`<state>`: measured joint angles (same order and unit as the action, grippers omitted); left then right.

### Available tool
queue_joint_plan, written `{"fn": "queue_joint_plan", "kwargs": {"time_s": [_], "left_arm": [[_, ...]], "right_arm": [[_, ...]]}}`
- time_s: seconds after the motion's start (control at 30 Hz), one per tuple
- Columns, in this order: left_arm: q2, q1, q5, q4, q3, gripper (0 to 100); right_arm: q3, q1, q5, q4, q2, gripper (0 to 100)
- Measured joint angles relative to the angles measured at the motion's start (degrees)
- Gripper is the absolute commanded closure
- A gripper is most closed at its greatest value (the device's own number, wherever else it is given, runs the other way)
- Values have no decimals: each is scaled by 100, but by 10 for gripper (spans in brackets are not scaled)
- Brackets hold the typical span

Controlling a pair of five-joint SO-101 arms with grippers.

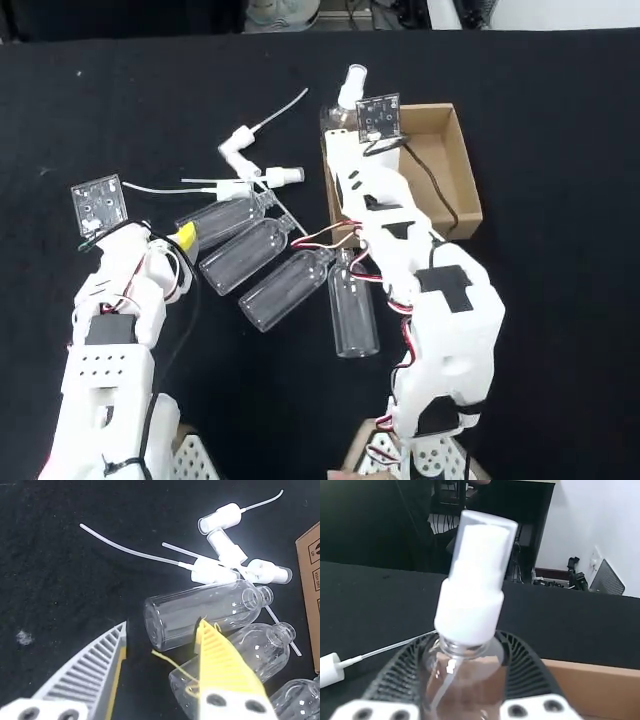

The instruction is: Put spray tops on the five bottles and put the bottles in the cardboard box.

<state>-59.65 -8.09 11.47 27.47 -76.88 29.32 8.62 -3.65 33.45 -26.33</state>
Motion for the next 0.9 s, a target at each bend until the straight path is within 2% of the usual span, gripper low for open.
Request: {"fn": "queue_joint_plan", "kwargs": {"time_s": [0.1,0.3,0.9], "left_arm": [[0,0,0,0,0,780],[0,0,0,0,0,780],[0,0,0,0,0,780]], "right_arm": [[0,18,9,0,0,824],[0,18,9,0,0,861],[246,35,-79,0,202,856]]}}
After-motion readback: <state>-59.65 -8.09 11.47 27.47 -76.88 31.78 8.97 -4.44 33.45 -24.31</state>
